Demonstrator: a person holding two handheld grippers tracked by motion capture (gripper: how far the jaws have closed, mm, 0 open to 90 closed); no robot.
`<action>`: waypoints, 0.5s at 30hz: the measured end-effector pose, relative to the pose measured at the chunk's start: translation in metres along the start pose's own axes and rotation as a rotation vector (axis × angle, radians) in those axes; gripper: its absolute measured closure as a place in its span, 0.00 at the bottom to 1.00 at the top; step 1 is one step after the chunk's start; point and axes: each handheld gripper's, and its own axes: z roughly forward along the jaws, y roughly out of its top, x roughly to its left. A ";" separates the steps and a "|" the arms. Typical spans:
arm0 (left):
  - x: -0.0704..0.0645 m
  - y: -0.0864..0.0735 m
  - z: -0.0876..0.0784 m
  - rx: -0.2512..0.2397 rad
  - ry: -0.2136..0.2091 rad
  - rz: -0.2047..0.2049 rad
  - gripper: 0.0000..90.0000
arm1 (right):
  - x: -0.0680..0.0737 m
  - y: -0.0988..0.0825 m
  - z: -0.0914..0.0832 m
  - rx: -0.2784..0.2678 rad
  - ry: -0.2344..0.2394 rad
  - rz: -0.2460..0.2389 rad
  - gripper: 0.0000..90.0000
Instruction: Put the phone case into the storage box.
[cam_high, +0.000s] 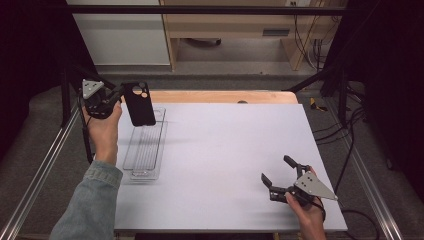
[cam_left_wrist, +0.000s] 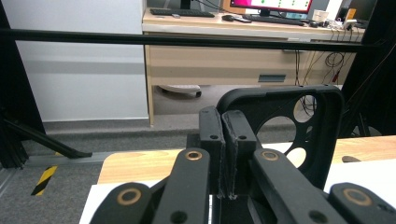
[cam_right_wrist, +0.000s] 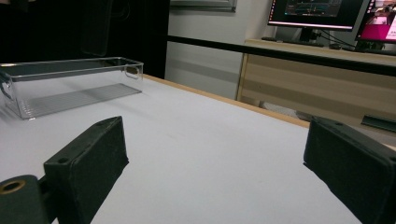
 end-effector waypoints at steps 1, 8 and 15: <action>0.001 -0.001 0.001 0.000 0.003 0.000 0.97 | 0.000 0.000 0.000 0.000 -0.001 0.000 0.07; -0.001 -0.012 0.013 0.018 0.005 0.002 0.97 | 0.001 0.000 0.001 0.005 0.002 0.004 0.07; -0.001 -0.018 0.026 0.017 0.011 -0.003 0.97 | 0.000 -0.001 0.001 0.007 0.004 0.006 0.07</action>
